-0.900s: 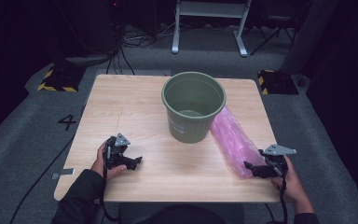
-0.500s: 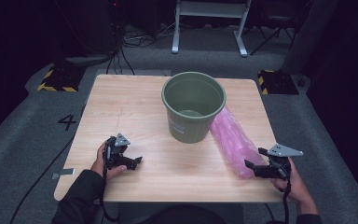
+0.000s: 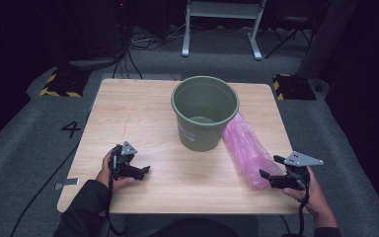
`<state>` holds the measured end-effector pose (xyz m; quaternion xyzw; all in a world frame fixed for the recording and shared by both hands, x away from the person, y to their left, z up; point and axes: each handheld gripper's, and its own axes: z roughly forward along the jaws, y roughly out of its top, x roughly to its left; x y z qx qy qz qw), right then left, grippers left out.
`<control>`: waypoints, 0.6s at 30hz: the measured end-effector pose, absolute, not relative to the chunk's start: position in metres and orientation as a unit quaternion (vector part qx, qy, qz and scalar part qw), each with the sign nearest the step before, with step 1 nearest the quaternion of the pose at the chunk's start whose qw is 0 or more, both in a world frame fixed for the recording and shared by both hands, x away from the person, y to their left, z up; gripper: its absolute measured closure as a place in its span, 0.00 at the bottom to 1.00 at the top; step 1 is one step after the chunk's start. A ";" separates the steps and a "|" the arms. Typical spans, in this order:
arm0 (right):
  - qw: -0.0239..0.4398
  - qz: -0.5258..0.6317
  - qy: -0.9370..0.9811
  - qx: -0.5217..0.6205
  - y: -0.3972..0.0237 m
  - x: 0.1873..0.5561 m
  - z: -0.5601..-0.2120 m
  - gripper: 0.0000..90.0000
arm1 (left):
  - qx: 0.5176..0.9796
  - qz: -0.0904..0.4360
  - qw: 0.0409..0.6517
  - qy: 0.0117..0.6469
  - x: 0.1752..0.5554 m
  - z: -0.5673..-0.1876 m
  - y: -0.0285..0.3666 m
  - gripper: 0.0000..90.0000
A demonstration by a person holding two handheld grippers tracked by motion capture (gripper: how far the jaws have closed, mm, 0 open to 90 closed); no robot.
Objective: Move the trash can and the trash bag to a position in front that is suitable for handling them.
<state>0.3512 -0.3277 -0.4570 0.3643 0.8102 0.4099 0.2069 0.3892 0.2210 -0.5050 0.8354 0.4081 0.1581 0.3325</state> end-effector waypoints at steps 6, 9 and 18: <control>0.218 0.416 0.803 0.368 -0.331 0.353 -0.450 0.22 | 0.835 0.158 0.332 0.408 0.389 -0.505 0.221 0.00; 0.222 0.416 0.799 0.372 -0.331 0.354 -0.446 0.22 | 0.836 0.158 0.332 0.408 0.389 -0.505 0.221 0.00; 0.226 0.418 0.801 0.364 -0.320 0.365 -0.435 0.20 | 0.836 0.158 0.332 0.408 0.389 -0.505 0.221 0.00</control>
